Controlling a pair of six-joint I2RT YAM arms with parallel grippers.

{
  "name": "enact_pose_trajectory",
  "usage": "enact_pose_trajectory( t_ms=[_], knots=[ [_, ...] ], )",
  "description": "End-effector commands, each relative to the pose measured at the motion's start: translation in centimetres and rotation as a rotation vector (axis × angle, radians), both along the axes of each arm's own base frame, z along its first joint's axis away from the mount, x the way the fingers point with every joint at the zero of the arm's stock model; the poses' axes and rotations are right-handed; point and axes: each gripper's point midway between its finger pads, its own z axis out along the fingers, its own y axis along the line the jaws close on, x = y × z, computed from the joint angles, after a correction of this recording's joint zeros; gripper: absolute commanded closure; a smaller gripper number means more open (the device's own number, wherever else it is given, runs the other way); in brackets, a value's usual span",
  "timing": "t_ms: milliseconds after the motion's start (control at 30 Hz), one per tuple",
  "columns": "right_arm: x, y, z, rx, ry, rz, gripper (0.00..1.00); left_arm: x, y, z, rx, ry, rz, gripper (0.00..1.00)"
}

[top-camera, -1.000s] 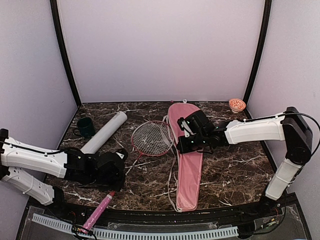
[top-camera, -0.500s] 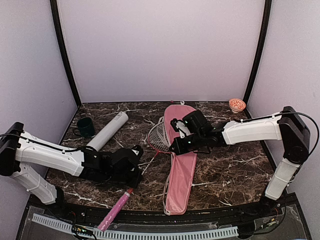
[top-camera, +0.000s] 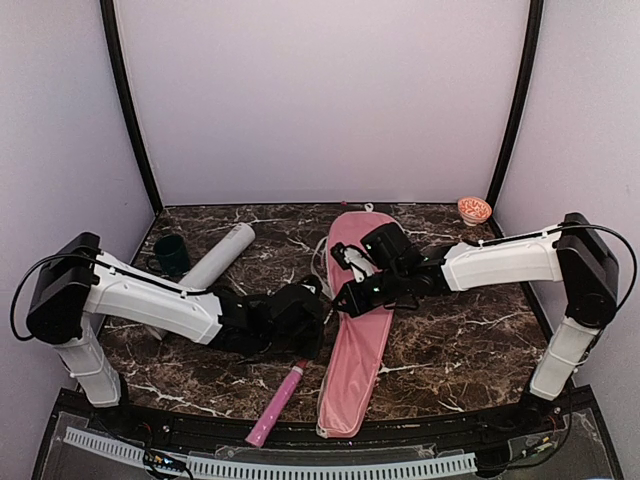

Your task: Pack up the badminton gear

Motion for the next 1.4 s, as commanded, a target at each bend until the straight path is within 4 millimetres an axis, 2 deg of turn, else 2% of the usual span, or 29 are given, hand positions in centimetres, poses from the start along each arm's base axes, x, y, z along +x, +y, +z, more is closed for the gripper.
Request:
enact_pose_trajectory(
  t_ms=[0, 67, 167, 233, 367, 433, 467, 600, 700, 767, 900, 1000, 1100, 1267, 1367],
  knots=[
    [-1.0, 0.8, 1.8, 0.041, -0.049, 0.079, 1.00, 3.6, -4.0, 4.4, -0.184, -0.109, 0.031, 1.00],
    [-1.4, 0.3, 1.7, 0.030, -0.054, 0.092, 1.00, 4.7, -4.5, 4.7, -0.248, -0.107, 0.036, 1.00],
    [-1.5, -0.2, 1.5, 0.013, -0.062, 0.098, 1.00, 5.0, -5.2, 5.1, -0.316, -0.105, 0.003, 0.99],
    [-1.0, -1.0, 1.1, -0.015, -0.077, 0.078, 1.00, 4.9, -5.4, 5.2, -0.317, -0.114, -0.022, 0.92],
    [0.6, -2.4, -0.1, -0.044, -0.078, 0.041, 1.00, 4.1, -4.8, 4.9, -0.305, -0.115, -0.063, 0.69],
    [1.3, -2.6, -0.4, -0.057, -0.087, 0.038, 1.00, 3.4, -4.1, 5.3, -0.314, -0.117, -0.089, 0.55],
    [1.6, -2.5, -0.5, -0.062, -0.091, 0.043, 1.00, 3.0, -3.6, 4.9, -0.313, -0.109, -0.109, 0.51],
    [2.3, -1.6, -0.8, -0.087, -0.113, 0.104, 1.00, 1.2, -1.3, 6.4, -0.368, -0.149, -0.227, 0.35],
    [2.6, -0.9, -1.3, -0.113, -0.128, 0.160, 1.00, -0.5, 1.3, 7.1, -0.338, -0.230, -0.304, 0.28],
    [3.0, -0.6, -1.7, -0.137, -0.139, 0.185, 1.00, -1.9, 3.1, 6.1, -0.295, -0.254, -0.359, 0.26],
    [3.3, -0.6, -2.2, -0.175, -0.159, 0.220, 1.00, -5.2, 5.5, 3.7, -0.247, -0.274, -0.510, 0.26],
    [3.7, -0.8, -2.2, -0.211, -0.178, 0.231, 1.00, -8.2, 6.7, 3.0, -0.265, -0.343, -0.610, 0.25],
    [4.1, -0.9, -2.1, -0.232, -0.192, 0.244, 1.00, -10.1, 7.2, 2.0, -0.224, -0.352, -0.682, 0.27],
    [5.1, -1.2, -2.2, -0.248, -0.191, 0.261, 1.00, -13.3, 7.4, -1.4, -0.068, -0.327, -0.847, 0.30],
    [5.4, -1.3, -2.1, -0.248, -0.189, 0.263, 1.00, -14.8, 7.3, -1.5, -0.077, -0.333, -0.919, 0.29]
  ],
)
